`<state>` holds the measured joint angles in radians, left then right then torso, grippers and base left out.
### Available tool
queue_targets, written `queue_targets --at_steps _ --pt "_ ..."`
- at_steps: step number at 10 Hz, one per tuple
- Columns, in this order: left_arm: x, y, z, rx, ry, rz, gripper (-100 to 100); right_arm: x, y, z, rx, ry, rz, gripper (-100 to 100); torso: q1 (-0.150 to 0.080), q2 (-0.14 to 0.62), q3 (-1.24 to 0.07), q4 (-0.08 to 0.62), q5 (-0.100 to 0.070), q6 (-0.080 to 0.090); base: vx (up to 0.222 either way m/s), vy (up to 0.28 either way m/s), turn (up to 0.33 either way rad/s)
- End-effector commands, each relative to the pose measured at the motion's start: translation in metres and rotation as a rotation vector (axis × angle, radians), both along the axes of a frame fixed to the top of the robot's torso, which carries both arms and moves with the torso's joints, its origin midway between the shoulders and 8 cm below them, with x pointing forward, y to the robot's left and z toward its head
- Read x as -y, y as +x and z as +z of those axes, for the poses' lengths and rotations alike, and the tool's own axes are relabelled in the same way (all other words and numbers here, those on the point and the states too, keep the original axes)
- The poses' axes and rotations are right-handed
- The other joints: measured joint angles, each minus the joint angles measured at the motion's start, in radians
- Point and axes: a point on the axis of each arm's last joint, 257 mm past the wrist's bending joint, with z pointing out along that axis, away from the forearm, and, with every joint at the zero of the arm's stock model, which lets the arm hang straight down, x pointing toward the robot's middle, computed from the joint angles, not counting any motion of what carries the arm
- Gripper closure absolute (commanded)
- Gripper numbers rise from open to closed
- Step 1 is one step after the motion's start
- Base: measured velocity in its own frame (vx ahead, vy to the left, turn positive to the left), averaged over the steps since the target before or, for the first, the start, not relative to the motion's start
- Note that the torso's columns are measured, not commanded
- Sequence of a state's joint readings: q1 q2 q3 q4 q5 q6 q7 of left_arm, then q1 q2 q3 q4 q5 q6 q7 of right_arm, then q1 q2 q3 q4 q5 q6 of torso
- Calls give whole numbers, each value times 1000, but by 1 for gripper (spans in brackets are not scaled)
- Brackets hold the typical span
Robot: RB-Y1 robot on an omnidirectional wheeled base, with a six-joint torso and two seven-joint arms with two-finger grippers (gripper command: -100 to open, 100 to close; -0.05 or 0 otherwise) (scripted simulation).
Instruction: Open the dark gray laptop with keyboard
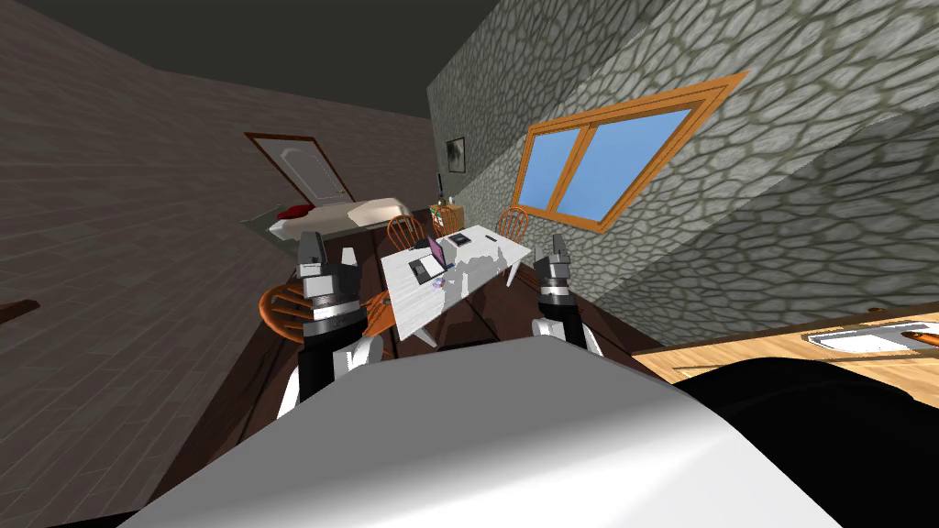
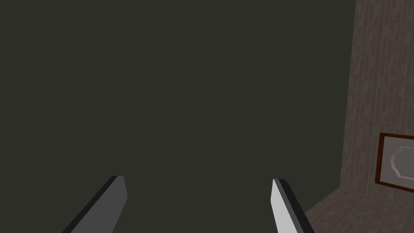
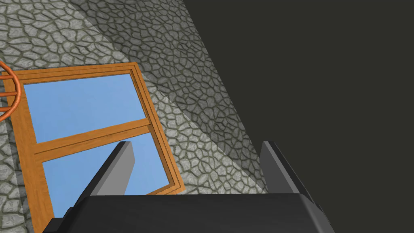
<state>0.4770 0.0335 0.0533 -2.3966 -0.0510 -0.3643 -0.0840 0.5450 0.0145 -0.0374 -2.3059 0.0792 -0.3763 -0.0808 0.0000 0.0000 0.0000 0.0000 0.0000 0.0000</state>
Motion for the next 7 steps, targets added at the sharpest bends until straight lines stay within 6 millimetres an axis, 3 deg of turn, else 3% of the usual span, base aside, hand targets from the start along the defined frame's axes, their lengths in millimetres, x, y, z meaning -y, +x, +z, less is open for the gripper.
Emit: queue_targets --at_steps 1,7 --pt "0 0 0 0 0 0 0 0 0 0 0 0 0 0 0 40 -82 41 0 0 0 0 0" --pt "0 0 0 0 0 0 0 0 0 0 0 0 0 0 0 470 -939 470 0 0 0 0 0"
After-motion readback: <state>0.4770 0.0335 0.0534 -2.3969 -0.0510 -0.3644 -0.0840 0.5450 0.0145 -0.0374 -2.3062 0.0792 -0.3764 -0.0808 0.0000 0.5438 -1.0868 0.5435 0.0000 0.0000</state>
